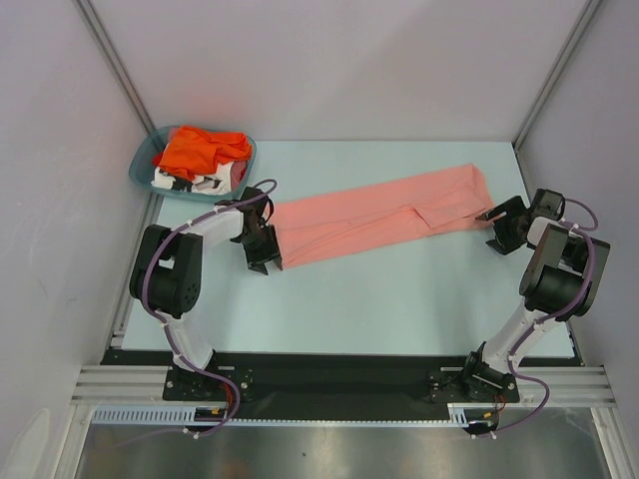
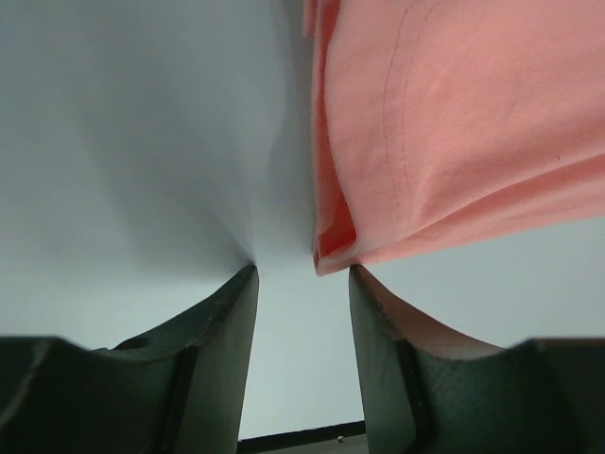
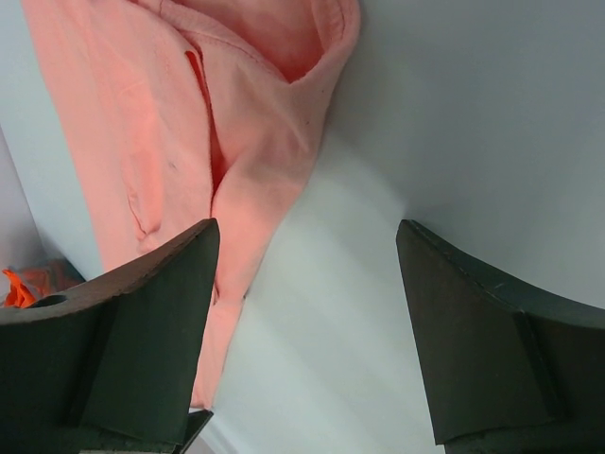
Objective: Fold and stack the t-shirts
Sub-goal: Fold the tshirt
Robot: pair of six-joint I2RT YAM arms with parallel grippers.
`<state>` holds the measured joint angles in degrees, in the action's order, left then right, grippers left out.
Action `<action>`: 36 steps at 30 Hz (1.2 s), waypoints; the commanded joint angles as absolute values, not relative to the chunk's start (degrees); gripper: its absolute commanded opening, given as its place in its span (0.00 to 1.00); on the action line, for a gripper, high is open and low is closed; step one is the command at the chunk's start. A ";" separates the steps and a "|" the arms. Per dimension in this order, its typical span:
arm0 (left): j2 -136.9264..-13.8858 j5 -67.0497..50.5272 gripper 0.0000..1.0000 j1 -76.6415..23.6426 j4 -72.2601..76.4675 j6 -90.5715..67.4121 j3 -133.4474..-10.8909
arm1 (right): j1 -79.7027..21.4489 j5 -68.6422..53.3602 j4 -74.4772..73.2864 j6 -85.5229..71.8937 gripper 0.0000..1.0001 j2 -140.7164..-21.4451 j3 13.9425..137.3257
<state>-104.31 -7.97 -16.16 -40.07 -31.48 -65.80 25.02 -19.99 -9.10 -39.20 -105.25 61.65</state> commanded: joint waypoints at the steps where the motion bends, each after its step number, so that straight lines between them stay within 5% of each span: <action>1: -104.58 -8.44 0.49 -14.94 -38.32 -31.38 -67.32 | 24.70 -19.16 -10.64 -38.15 0.81 -103.54 60.03; 16: -108.45 -11.51 0.49 -14.59 -37.00 -31.20 -67.68 | 24.61 -17.14 -10.64 -39.99 0.83 -104.59 60.03; 19: -110.90 -11.87 0.43 -14.59 -37.61 -30.59 -68.03 | 24.61 -16.70 -10.28 -39.82 0.83 -105.11 60.64; 23: -112.41 -11.78 0.23 -14.41 -38.14 -30.32 -68.90 | 24.70 -16.87 -8.62 -39.11 0.81 -108.53 63.36; 28: -112.41 -10.72 0.00 -14.33 -39.55 -29.53 -69.35 | 24.26 -17.14 -6.68 -39.46 0.68 -114.16 68.81; 33: -110.66 -10.37 0.00 -14.50 -39.99 -29.44 -66.10 | 22.77 -14.51 -5.54 -39.90 0.55 -118.65 73.64; 36: -108.64 -11.34 0.00 -15.20 -39.64 -30.14 -62.67 | 21.63 -14.33 -4.22 -39.90 0.33 -121.72 76.98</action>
<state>-108.09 -15.14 -14.55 -37.67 -31.11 -67.88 22.94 -17.87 -4.23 -40.56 -118.10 74.65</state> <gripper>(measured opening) 0.014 0.377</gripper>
